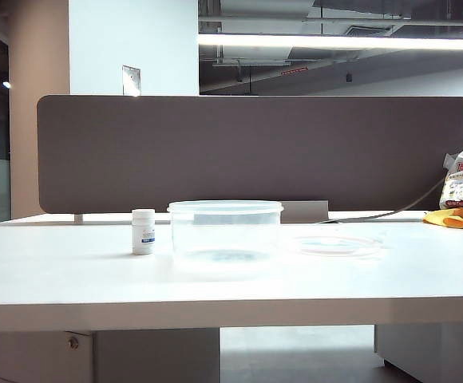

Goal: Remove the lid of the round box, pick up the small white medicine bottle inside, and place it on the table.

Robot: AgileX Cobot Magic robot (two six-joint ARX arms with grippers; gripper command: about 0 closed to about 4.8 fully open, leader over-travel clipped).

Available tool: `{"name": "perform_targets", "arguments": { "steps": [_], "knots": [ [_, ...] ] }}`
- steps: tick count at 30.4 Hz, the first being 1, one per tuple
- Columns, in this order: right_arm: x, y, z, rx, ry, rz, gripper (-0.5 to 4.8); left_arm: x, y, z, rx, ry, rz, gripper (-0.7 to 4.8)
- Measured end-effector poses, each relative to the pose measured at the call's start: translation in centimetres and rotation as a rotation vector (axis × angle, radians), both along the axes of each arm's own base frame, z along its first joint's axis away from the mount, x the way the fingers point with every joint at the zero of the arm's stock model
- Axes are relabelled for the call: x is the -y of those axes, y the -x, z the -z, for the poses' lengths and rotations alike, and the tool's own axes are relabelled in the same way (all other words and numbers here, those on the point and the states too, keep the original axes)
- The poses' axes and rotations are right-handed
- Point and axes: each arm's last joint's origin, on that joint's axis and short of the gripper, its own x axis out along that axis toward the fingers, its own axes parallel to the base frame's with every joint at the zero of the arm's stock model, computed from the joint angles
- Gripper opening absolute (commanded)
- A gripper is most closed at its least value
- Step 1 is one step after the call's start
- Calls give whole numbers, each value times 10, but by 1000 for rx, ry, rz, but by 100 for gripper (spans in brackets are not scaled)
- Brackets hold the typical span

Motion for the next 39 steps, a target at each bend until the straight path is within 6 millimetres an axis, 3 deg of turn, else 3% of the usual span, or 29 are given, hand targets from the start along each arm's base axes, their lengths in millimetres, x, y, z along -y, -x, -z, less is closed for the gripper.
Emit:
{"name": "perform_targets", "arguments": {
  "steps": [39],
  "knots": [
    [0, 2, 7, -73, 7, 12, 0, 0, 0, 0, 0, 0, 0, 332]
  ]
}}
